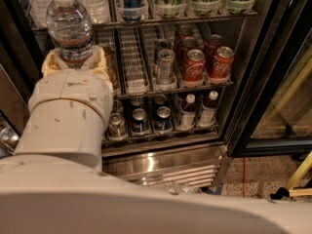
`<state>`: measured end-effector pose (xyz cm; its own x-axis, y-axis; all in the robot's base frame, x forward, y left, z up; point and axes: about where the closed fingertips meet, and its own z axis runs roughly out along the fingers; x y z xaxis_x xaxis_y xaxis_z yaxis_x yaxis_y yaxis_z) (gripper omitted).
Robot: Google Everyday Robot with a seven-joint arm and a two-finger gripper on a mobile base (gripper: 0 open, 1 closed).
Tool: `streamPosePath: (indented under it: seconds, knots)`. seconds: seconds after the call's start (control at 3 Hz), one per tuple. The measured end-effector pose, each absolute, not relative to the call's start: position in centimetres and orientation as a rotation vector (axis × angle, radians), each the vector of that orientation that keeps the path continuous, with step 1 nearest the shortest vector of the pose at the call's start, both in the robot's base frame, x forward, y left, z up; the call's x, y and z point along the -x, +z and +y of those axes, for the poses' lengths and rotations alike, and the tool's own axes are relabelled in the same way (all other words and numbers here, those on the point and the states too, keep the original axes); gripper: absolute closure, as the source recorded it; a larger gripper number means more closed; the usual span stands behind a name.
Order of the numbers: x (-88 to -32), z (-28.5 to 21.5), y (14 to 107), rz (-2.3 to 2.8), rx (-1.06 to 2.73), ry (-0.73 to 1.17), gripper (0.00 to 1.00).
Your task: Pick water bottle from top shelf of fridge
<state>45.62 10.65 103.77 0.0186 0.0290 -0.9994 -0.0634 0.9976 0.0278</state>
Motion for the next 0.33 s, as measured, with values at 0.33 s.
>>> streamPosePath:
  seconds: [0.33]
  knots:
    - [-45.66, 10.52, 103.72, 1.551, 0.022, 0.069, 1.00]
